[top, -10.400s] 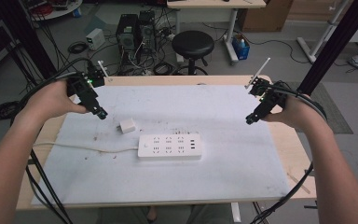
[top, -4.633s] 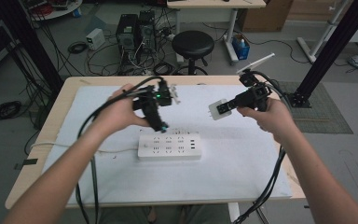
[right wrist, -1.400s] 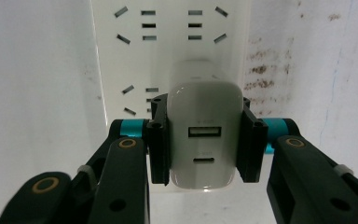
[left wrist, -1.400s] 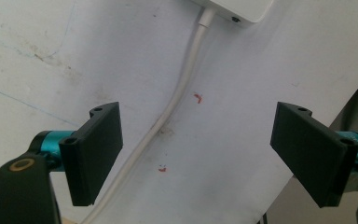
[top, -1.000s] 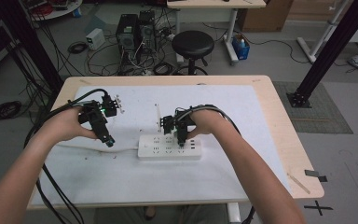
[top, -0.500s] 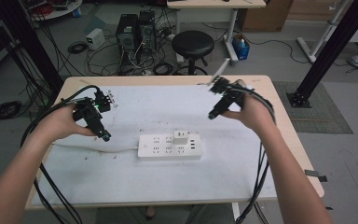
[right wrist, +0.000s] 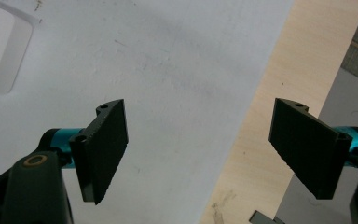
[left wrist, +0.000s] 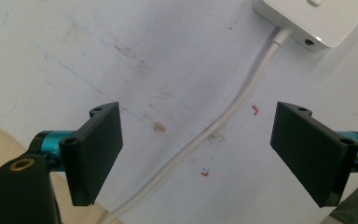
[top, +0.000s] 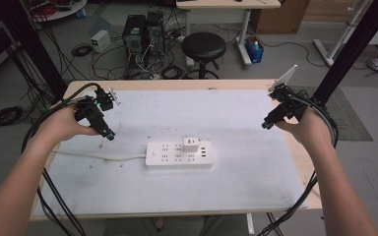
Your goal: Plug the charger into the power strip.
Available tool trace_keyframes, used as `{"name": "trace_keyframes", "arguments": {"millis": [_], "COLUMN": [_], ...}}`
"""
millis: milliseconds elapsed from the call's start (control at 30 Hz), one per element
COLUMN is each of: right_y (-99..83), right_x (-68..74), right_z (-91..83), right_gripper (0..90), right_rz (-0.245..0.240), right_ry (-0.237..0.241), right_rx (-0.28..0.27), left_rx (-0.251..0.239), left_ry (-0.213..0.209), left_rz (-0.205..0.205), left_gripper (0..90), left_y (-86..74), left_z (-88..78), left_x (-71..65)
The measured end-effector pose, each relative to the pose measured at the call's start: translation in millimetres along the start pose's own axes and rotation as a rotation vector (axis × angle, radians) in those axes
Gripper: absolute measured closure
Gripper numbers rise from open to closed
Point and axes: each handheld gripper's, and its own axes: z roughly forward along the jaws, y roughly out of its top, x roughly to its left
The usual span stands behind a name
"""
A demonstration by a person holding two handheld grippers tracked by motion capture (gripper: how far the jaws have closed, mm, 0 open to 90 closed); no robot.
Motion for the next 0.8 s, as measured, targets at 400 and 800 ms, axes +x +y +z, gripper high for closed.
{"name": "trace_keyframes", "arguments": {"millis": [400,800], "right_y": [-3.9,-0.7], "right_x": [-6.5,-4.0], "right_z": [1.5,4.3], "right_gripper": [19.2,19.2], "right_rz": [-0.008,-0.023], "right_ry": [0.003,0.007], "right_rx": [0.005,0.001], "left_rx": [0.010,0.006], "left_ry": [0.015,0.012], "left_rz": [-0.003,-0.002], "left_gripper": [16.8,16.8], "left_y": [0.4,2.1], "left_z": [-5.3,-3.4], "left_x": [-1.4,-1.6]}}
